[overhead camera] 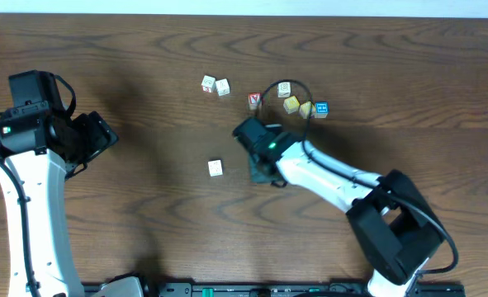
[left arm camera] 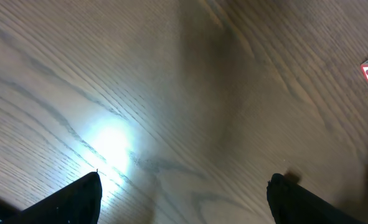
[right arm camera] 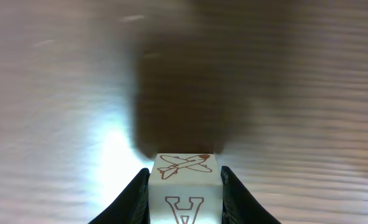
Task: Lift 3 blocks
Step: 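Carry the airplane block right, beside the violin block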
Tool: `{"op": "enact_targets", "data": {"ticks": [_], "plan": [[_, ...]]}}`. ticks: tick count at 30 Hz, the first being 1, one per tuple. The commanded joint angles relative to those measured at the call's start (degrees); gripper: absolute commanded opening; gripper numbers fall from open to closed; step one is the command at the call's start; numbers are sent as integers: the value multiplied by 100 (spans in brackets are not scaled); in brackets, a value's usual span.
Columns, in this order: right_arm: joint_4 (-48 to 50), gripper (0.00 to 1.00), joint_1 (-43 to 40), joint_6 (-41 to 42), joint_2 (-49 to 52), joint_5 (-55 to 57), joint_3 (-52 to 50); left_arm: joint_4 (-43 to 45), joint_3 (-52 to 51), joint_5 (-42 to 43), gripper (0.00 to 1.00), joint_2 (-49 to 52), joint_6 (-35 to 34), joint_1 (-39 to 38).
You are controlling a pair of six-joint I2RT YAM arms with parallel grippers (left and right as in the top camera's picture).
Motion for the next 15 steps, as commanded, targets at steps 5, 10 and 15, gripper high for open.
{"op": "enact_targets", "data": {"ticks": [5, 10, 15], "plan": [[-321, 18, -699, 48, -297, -13, 11, -22, 59, -31, 85, 9, -50, 26], [-319, 19, -911, 9, -297, -13, 9, -22, 59, -31, 85, 9, -50, 26], [-339, 19, -931, 11, -295, 197, 4, -22, 59, -31, 85, 9, -50, 26]]}}
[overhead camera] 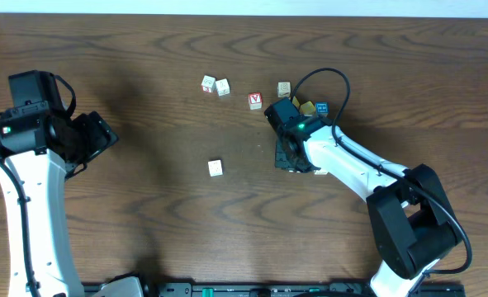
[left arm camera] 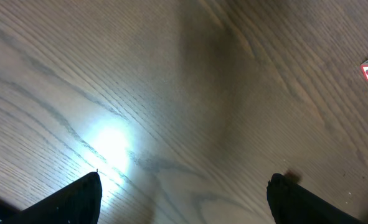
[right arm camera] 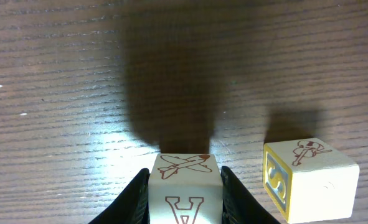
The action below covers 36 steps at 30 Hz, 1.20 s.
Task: Lift 3 blocks
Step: 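Carry the airplane block right, beside the violin block, then lower the airplane block next to the violin block and release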
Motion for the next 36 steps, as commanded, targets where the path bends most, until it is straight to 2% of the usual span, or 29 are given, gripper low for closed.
{"op": "enact_targets", "data": {"ticks": [1, 11, 36], "plan": [[-22, 19, -46, 13, -146, 210, 7, -20, 59, -31, 85, 9, -50, 26], [-299, 20, -83, 13, -146, 442, 7, -20, 59, -31, 85, 9, -50, 26], [-122, 22, -271, -74, -133, 162, -92, -20, 59, -31, 85, 9, -50, 26]]}}
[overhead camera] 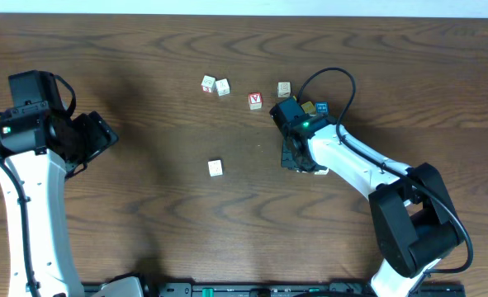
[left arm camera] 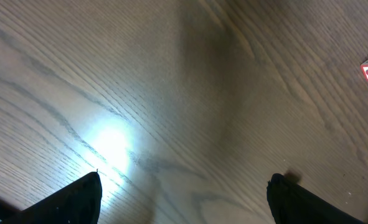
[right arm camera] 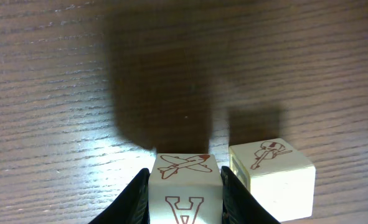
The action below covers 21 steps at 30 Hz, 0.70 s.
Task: Lift 3 blocks
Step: 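Lower the airplane block next to the violin block and release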
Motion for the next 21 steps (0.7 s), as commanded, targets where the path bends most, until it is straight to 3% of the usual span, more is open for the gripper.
{"op": "enact_targets", "data": {"ticks": [1, 21], "plan": [[-7, 22, -105, -59, -131, -33, -37, -22, 59, -31, 85, 9, -50, 26], [-85, 24, -131, -240, -131, 146, -42, -22, 59, -31, 85, 9, -50, 26]]}}
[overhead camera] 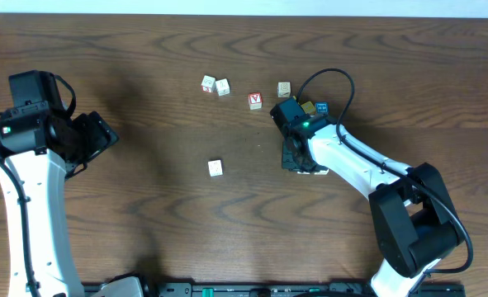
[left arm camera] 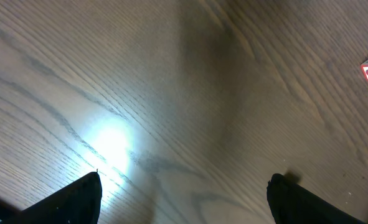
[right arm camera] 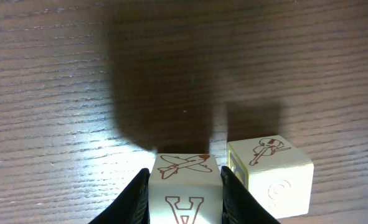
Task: Lift 3 blocks
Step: 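Lower the airplane block next to the violin block and release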
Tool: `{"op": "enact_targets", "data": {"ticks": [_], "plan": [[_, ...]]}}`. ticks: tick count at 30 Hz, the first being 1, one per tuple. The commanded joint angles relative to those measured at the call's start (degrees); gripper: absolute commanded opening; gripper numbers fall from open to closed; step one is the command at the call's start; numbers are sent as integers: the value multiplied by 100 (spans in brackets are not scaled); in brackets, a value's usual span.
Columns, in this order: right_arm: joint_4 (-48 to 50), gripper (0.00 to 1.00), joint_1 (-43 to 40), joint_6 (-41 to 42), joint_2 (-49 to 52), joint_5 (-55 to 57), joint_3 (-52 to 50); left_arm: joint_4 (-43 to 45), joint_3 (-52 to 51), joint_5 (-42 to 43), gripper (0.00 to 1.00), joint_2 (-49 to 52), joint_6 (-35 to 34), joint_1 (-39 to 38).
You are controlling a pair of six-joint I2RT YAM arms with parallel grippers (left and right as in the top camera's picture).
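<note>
My right gripper (right arm camera: 185, 188) is shut on a white block (right arm camera: 185, 186) that bears a red aeroplane and the letter A. Just to its right on the table stands a second white block (right arm camera: 269, 175) with a violin picture, a narrow gap between the two. From overhead the right gripper (overhead camera: 298, 157) is right of the table's middle, and the violin block (overhead camera: 319, 171) peeks out beside it. My left gripper (left arm camera: 184, 190) is open over bare wood at the far left (overhead camera: 95, 136).
Loose blocks lie along the back: two white ones (overhead camera: 215, 85), a red-lettered one (overhead camera: 255, 101), a tan one (overhead camera: 284, 88), a yellow one (overhead camera: 307, 107) and a blue one (overhead camera: 321, 108). A single white block (overhead camera: 215, 167) lies mid-table. A red block shows at the left wrist view's edge.
Hardly anything has changed. My right gripper with the A block has edged a touch nearer the violin block. The left arm has not moved.
My right gripper held the A block over the middle of the table. Then it was further right, with the violin block in view a little way off. Later the A block was close beside the violin block, and it remains there, still gripped.
</note>
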Motion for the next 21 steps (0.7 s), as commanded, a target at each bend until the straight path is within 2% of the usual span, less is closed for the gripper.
{"op": "enact_targets", "data": {"ticks": [1, 8, 21], "plan": [[-11, 24, -127, -85, -131, 164, -42, -20, 59, -31, 85, 11, -50, 26], [-20, 30, -127, -87, -131, 164, -42, -20, 59, -31, 85, 11, -50, 26], [-28, 34, -127, -129, -131, 162, -42, -20, 59, -31, 85, 11, -50, 26]]}}
